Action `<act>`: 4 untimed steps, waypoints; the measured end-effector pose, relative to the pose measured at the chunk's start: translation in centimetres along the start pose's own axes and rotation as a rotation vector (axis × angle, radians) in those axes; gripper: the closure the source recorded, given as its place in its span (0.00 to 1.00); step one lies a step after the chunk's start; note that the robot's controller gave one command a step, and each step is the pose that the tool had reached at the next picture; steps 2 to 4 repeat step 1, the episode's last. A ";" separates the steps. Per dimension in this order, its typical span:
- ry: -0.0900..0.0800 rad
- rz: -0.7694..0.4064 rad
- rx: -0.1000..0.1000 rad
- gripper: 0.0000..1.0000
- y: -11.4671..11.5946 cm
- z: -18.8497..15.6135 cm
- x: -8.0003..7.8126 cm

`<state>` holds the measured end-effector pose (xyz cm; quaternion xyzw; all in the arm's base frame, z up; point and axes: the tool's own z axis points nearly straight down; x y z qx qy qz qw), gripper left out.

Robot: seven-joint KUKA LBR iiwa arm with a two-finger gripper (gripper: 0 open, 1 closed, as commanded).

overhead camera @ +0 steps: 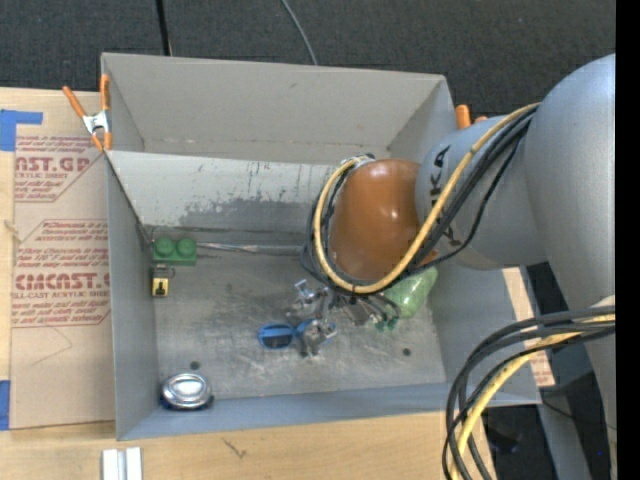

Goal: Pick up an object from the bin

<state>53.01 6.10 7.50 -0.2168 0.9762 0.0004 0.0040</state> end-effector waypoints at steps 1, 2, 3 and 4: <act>-0.003 0.047 0.002 1.00 -0.1 -17.5 -0.5; -0.003 0.047 0.002 1.00 -0.1 -17.5 -0.5; -0.003 0.047 0.002 1.00 -0.1 -17.5 -0.5; -0.003 0.047 0.002 1.00 -0.1 -17.5 -0.5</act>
Offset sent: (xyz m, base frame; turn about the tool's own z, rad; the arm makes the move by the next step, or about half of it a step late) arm 0.0014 -0.0008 0.1706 0.0477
